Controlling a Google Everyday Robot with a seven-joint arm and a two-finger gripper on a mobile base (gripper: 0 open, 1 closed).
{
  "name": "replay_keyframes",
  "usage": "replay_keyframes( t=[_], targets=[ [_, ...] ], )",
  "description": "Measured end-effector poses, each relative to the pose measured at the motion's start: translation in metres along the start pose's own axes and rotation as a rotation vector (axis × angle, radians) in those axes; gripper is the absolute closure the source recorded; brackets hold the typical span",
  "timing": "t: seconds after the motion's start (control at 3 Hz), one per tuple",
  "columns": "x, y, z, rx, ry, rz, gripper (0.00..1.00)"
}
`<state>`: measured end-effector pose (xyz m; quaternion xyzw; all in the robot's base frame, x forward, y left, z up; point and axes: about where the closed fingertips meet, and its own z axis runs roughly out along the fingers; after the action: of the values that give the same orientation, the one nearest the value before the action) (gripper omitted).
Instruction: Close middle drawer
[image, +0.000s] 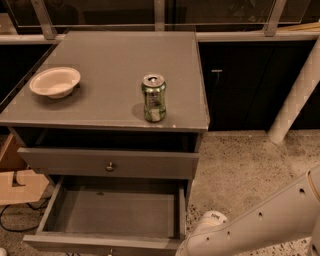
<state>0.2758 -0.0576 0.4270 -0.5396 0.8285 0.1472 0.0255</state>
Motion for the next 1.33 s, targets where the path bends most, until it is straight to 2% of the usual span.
replay_keyframes(
  t=[0.33, 0.67, 1.0, 1.33],
  targets=[
    [-0.013, -0.016, 0.006, 0.023, -0.010, -0.026, 1.00],
    [-0.014, -0.017, 0.007, 0.024, -0.010, -0.023, 1.00],
    [-0.017, -0.029, 0.015, 0.034, -0.023, 0.019, 1.00],
    [-0.037, -0.051, 0.021, 0.068, -0.068, 0.012, 1.00]
  ],
)
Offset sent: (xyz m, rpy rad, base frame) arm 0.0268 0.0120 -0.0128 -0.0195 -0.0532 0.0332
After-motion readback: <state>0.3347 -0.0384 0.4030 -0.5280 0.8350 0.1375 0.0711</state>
